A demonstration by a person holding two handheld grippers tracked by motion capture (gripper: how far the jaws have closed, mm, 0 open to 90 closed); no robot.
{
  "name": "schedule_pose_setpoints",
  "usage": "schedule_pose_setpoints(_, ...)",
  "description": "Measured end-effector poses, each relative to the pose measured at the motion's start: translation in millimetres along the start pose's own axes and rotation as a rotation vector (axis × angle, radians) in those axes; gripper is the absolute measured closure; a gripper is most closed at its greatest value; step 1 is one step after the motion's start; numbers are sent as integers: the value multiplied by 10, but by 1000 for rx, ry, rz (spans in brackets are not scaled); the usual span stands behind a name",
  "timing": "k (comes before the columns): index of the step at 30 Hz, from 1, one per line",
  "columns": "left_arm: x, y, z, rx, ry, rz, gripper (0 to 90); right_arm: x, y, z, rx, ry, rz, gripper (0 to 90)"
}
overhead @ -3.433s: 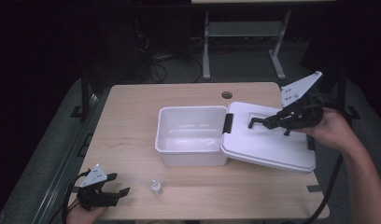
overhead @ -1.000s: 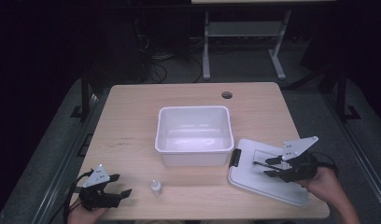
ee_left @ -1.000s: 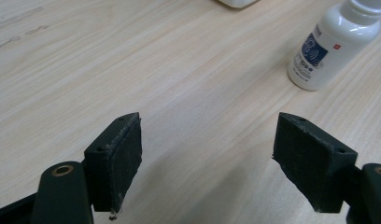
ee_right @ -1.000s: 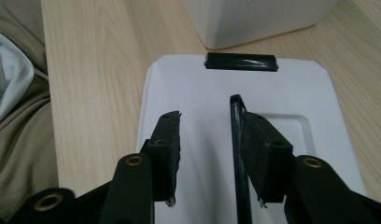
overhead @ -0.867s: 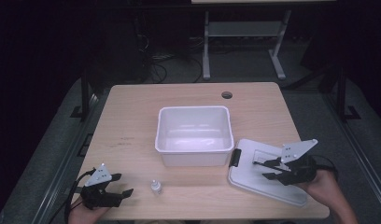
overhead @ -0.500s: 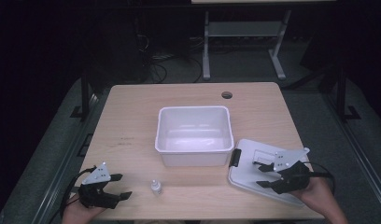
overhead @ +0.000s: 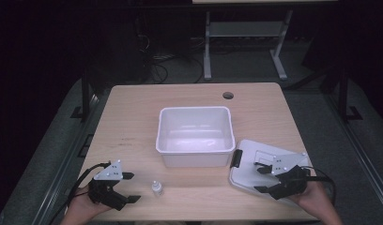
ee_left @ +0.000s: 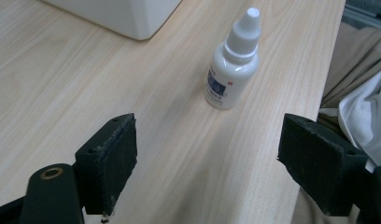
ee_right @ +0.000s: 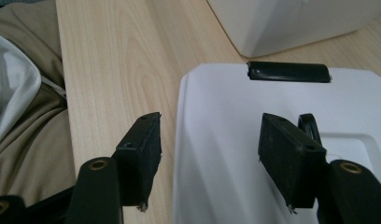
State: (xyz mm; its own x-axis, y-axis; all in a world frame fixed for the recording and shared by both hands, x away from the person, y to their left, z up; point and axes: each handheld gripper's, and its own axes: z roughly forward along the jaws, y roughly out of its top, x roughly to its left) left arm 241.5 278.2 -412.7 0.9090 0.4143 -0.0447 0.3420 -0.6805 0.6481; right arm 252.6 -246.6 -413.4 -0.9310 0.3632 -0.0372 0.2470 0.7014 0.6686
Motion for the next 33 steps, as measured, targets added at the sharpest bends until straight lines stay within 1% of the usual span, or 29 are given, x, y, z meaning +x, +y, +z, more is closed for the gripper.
schedule_pose_setpoints(1, 1, 29, 11, 11, -7, 10, 191, -2, -6, 0, -1, 2, 3, 380)
schedule_pose_setpoints(5, -11, 137, 42, 22, -17, 37, 193, -5, -36, -4, -7, 0, 14, 373)
schedule_pose_setpoints(7, -12, 171, 52, 22, -30, 46, 201, -5, -40, 3, -6, -3, 17, 364)
schedule_pose_setpoints(9, -21, 200, 65, 28, -33, 58, 223, -9, -38, 11, -3, 0, 17, 359)
schedule_pose_setpoints(13, -31, 240, 109, 44, -45, 75, 239, -5, -34, 30, -1, 4, 14, 358)
schedule_pose_setpoints(14, -35, 246, 118, 43, -48, 72, 246, -2, -33, 36, 2, 6, 13, 358)
schedule_pose_setpoints(16, -41, 266, 133, 49, -52, 86, 262, -1, -33, 42, 4, 7, 15, 356)
schedule_pose_setpoints(18, -51, 284, 156, 47, -59, 91, 285, -2, -33, 44, 3, 8, 12, 356)
schedule_pose_setpoints(20, -51, 304, 178, 59, -66, 101, 300, 0, -32, 42, 3, 7, 9, 356)
schedule_pose_setpoints(24, -50, 350, 224, 77, -72, 109, 314, -3, -36, 34, 1, 3, 8, 353)
schedule_pose_setpoints(26, -56, 371, 245, 79, -72, 112, 316, 0, -37, 31, -2, 1, 12, 352)
schedule_pose_setpoints(27, -56, 386, 253, 85, -75, 122, 320, 0, -36, 31, -1, 1, 12, 352)
schedule_pose_setpoints(33, -76, 450, 322, 100, -87, 132, 347, 5, -39, 36, 8, 1, 11, 349)
